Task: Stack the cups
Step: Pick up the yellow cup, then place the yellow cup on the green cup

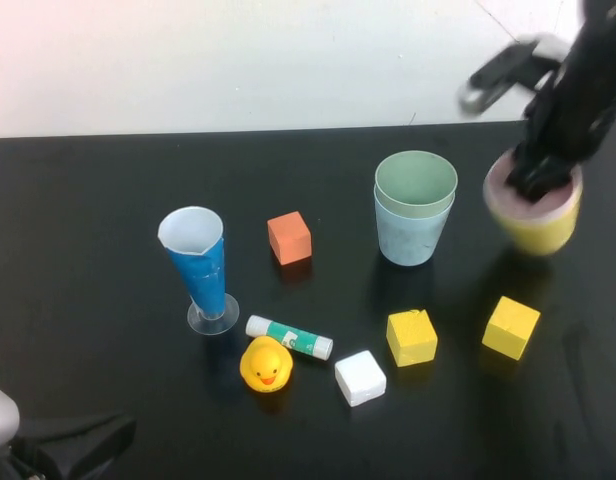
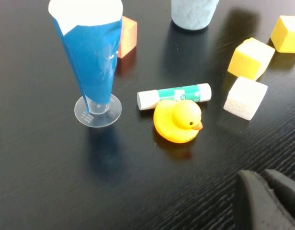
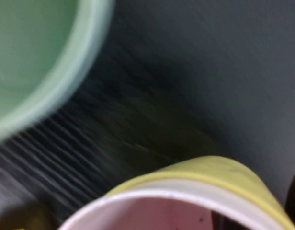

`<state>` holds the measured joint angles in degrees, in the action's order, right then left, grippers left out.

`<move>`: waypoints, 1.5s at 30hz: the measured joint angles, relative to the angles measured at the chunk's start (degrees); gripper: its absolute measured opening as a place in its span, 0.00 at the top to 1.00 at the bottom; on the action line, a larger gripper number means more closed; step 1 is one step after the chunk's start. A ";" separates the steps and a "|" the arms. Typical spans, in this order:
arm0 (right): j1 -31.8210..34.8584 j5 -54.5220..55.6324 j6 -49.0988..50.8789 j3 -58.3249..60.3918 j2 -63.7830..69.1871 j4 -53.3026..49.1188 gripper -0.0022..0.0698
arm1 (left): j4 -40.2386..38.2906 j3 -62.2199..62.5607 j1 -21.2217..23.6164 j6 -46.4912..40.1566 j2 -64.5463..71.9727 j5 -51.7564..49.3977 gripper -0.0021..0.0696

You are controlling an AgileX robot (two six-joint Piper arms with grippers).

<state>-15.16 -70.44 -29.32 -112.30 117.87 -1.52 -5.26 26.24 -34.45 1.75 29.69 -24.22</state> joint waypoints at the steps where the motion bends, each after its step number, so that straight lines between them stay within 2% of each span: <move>1: 0.11 -0.16 0.24 -0.58 -1.65 -0.86 0.64 | -0.10 0.00 0.00 0.00 0.00 -0.26 0.97; 5: 0.31 -0.44 -0.86 -3.72 -9.01 0.60 0.64 | 0.00 0.00 0.00 0.00 0.00 -0.39 0.97; 10: 0.10 -0.98 -8.29 -5.41 -14.35 14.10 0.64 | 1.82 0.00 0.00 0.00 0.00 -0.52 0.97; 13: -0.42 -0.98 -10.15 -5.41 -14.05 21.25 0.64 | 3.10 0.00 0.00 0.00 0.00 -0.52 0.97; 19: -0.74 -0.15 -10.72 -5.41 -9.23 27.49 0.64 | 3.92 0.00 0.00 0.00 0.00 -0.56 0.97; 31: -0.74 2.40 -10.72 -5.41 -0.45 29.71 0.63 | 3.92 0.00 0.00 0.21 0.00 -0.79 0.97; 33: -0.74 2.52 -10.72 -5.41 0.42 29.71 0.59 | 3.92 0.00 0.00 0.21 0.00 -0.79 0.97; 37: -0.74 2.65 -10.18 -5.41 1.78 28.11 0.44 | 3.67 0.00 0.00 0.21 0.00 -0.83 0.97; 45: -0.74 1.72 -8.80 -5.41 5.81 25.84 0.40 | 3.36 0.00 0.00 0.21 0.00 -1.06 0.97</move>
<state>-15.90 -68.71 -38.12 -117.71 123.68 24.32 -1.89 26.24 -34.45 1.95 29.69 -25.28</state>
